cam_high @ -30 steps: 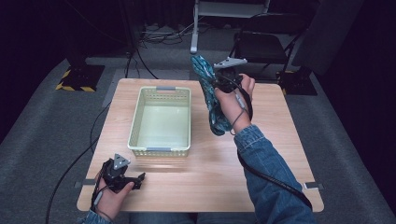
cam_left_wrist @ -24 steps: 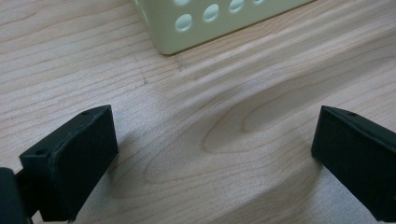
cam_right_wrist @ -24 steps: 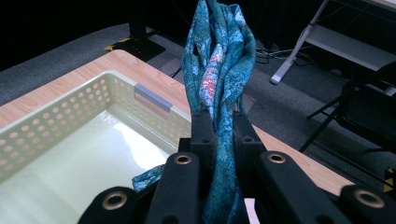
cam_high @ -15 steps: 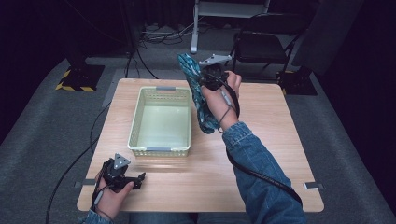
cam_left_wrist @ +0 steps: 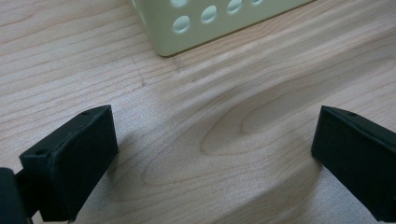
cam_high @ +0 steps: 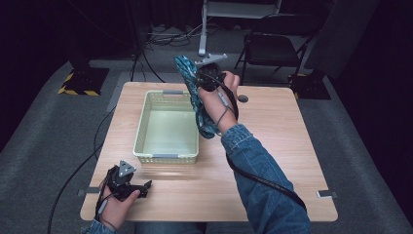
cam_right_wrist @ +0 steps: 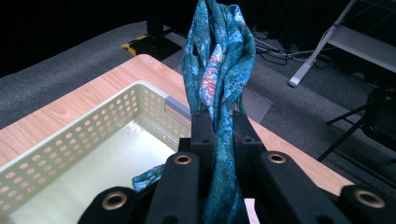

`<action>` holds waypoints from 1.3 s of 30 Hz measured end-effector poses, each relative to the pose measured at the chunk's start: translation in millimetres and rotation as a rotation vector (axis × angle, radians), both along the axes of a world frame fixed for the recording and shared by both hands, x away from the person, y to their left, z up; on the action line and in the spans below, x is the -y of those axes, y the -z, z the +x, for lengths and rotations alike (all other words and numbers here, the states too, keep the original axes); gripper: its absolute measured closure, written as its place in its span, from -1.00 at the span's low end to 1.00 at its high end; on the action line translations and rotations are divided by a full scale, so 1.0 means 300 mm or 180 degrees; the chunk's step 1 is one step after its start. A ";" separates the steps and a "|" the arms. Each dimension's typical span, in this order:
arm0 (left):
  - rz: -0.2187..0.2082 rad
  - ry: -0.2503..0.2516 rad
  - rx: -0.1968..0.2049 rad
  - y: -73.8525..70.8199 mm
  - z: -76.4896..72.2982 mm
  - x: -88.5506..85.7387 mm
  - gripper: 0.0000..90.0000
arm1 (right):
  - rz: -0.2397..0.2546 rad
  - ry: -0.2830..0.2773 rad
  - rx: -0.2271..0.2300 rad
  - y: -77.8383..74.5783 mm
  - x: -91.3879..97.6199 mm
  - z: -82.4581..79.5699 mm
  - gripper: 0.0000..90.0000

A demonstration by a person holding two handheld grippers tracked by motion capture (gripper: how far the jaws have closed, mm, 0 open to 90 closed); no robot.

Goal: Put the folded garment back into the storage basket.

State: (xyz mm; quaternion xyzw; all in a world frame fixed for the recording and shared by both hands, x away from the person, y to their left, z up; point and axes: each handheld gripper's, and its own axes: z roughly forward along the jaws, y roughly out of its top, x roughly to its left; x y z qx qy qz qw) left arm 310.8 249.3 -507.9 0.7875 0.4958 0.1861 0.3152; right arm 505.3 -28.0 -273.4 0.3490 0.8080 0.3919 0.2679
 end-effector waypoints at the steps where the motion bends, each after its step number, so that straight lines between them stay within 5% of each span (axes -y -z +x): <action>1: 0.0000 0.0000 0.0000 0.000 0.000 0.000 -0.99 | 0.0003 -0.0008 -0.0001 0.001 -0.006 0.001 0.84; 28: 0.0002 0.0006 -0.0003 0.000 0.001 0.001 -0.99 | 0.0116 -0.0062 -0.0001 0.003 -0.074 0.018 0.83; 39: -0.0003 0.0009 0.0001 0.000 0.001 0.001 -0.99 | 0.0072 -0.0053 -0.0080 0.044 -0.122 0.041 0.83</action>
